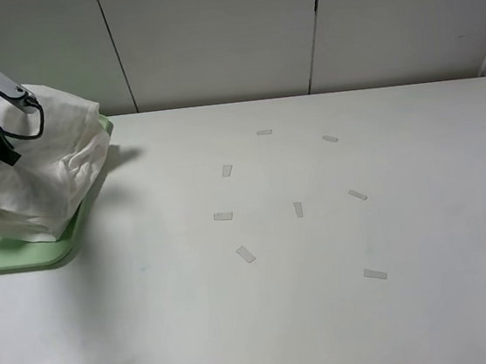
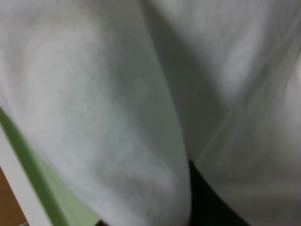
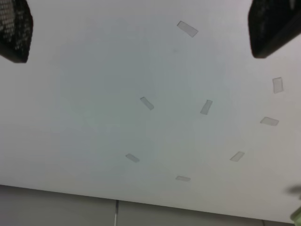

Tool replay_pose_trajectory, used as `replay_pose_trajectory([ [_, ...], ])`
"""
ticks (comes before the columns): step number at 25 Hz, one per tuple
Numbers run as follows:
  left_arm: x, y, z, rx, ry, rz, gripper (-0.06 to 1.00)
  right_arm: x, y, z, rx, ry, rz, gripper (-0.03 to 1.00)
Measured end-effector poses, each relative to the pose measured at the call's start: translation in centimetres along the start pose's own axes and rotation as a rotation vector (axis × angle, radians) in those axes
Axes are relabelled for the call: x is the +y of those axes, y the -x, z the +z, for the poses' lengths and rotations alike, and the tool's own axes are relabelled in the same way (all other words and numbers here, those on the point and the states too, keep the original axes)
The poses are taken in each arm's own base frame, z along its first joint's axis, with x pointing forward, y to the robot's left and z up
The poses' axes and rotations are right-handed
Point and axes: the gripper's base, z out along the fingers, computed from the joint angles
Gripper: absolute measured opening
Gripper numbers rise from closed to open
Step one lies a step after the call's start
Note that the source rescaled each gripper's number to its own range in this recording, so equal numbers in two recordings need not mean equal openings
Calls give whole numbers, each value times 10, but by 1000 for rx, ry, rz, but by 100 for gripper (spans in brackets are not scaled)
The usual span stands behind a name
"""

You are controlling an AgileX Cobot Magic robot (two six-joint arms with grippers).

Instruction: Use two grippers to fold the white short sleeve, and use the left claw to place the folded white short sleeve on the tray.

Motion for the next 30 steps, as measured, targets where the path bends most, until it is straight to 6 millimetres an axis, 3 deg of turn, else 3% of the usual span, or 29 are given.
replay_pose_trajectory([
  [5,1,-1,0,2,1,-13,9,0,0,0,0,0,0,100],
  [9,5,-5,0,2,12,-160,11,0,0,0,0,0,0,100],
  [13,8,-4,0,-15,30,-206,60,0,0,0,0,0,0,100],
  [14,8,-4,0,-15,30,-206,60,0,0,0,0,0,0,100],
  [15,10,-2,0,-39,50,-229,82,0,0,0,0,0,0,100],
  [17,12,0,-1,-63,68,-271,94,0,0,0,0,0,0,100],
  [21,11,2,-1,-68,66,-295,98,0,0,0,0,0,0,100],
  [26,-2,20,-7,-99,41,-269,100,0,0,0,0,0,0,100],
  [30,-23,53,-39,-163,4,-212,100,0,0,0,0,0,0,100],
])
